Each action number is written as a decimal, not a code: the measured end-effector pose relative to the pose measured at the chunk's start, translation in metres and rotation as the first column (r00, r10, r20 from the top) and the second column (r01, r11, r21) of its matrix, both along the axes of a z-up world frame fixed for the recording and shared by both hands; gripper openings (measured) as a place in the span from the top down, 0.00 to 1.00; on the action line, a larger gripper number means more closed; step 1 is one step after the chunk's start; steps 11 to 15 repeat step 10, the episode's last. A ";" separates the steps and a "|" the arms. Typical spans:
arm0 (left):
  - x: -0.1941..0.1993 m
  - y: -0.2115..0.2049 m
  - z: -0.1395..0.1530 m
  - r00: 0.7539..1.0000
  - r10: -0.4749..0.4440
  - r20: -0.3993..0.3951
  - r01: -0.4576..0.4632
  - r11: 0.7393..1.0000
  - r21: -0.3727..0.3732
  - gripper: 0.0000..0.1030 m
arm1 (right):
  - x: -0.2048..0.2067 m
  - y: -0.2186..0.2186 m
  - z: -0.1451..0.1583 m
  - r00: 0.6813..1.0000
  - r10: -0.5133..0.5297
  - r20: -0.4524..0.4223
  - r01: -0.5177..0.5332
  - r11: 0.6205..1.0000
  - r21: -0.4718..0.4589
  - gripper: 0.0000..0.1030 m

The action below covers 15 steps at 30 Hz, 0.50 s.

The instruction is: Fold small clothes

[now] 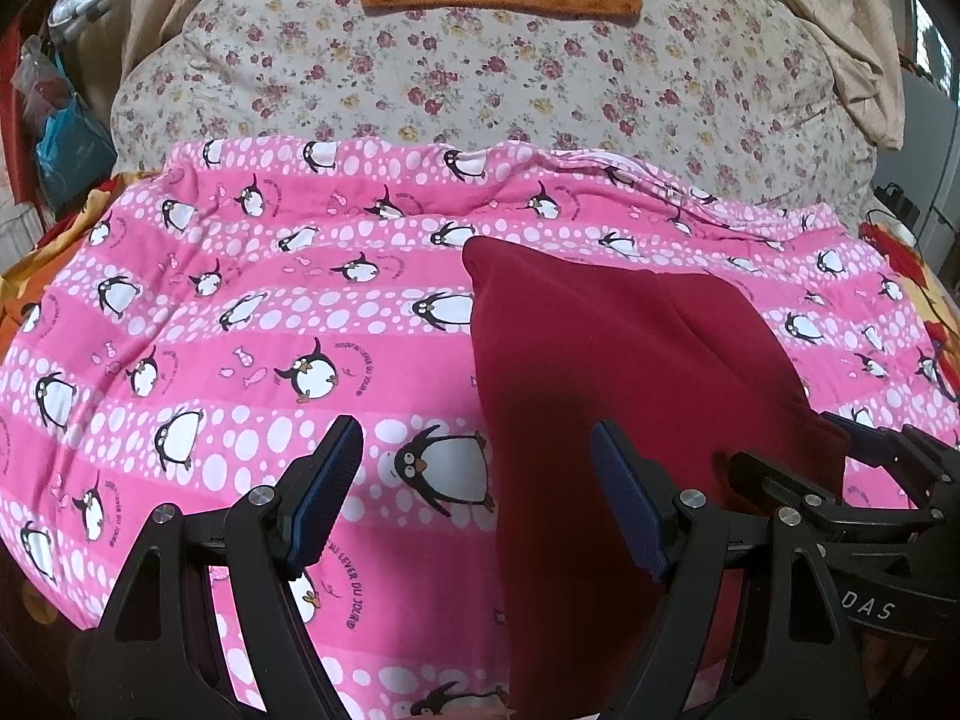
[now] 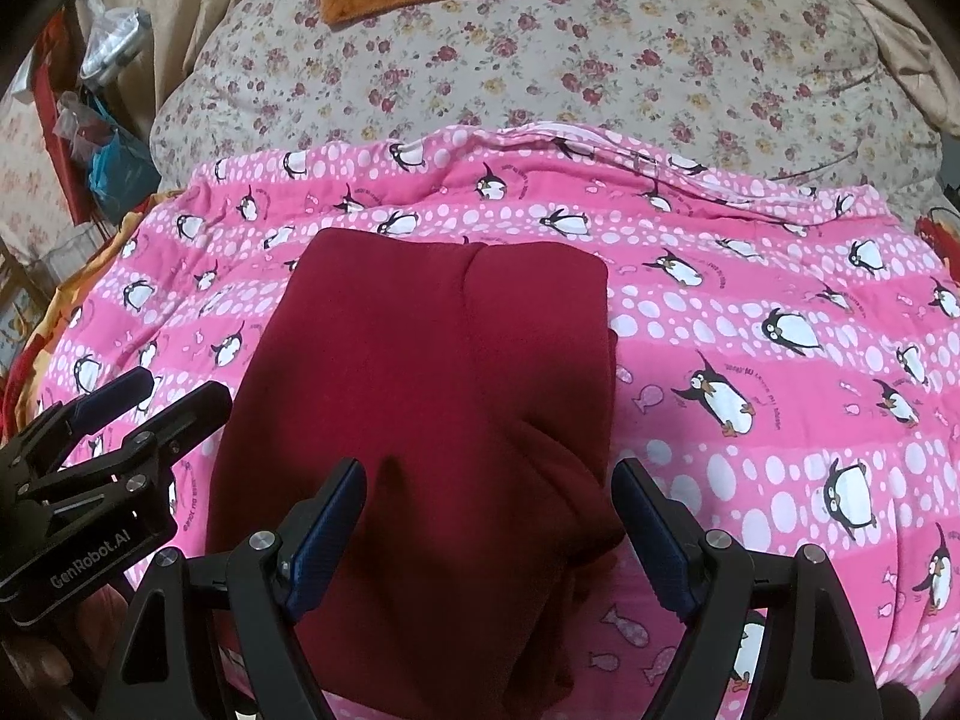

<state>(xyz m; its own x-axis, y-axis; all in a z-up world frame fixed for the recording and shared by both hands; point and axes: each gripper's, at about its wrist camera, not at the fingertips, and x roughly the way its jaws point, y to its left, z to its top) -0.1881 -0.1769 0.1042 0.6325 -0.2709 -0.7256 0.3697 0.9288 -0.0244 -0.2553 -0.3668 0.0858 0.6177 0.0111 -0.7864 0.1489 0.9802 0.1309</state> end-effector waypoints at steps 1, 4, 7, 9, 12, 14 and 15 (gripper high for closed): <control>0.000 0.000 0.000 1.000 0.000 0.000 0.000 1.000 -0.001 0.23 | 0.000 0.000 0.000 1.000 0.000 -0.001 0.000 1.000 0.000 0.20; -0.001 0.000 -0.002 1.000 -0.003 -0.001 0.003 1.000 -0.007 0.23 | 0.000 0.000 0.000 1.000 0.002 -0.001 -0.002 1.000 -0.001 0.20; -0.003 0.002 0.000 1.000 -0.009 0.015 0.009 1.000 -0.009 0.23 | -0.001 0.001 0.000 1.000 0.000 0.002 0.000 1.000 -0.001 0.20; -0.001 0.005 0.001 1.000 -0.008 0.024 0.008 1.000 -0.005 0.23 | -0.001 0.000 0.001 1.000 -0.004 0.011 0.004 1.000 0.000 0.20; 0.001 0.009 0.002 1.000 -0.004 0.022 0.004 1.000 -0.004 0.23 | -0.002 -0.002 0.002 1.000 -0.006 0.018 0.006 1.000 -0.002 0.20; 0.001 0.009 0.002 1.000 -0.004 0.022 0.004 1.000 -0.004 0.23 | -0.002 -0.002 0.002 1.000 -0.006 0.018 0.006 1.000 -0.002 0.20; 0.001 0.009 0.002 1.000 -0.004 0.022 0.004 1.000 -0.004 0.23 | -0.002 -0.002 0.002 1.000 -0.006 0.018 0.006 1.000 -0.002 0.20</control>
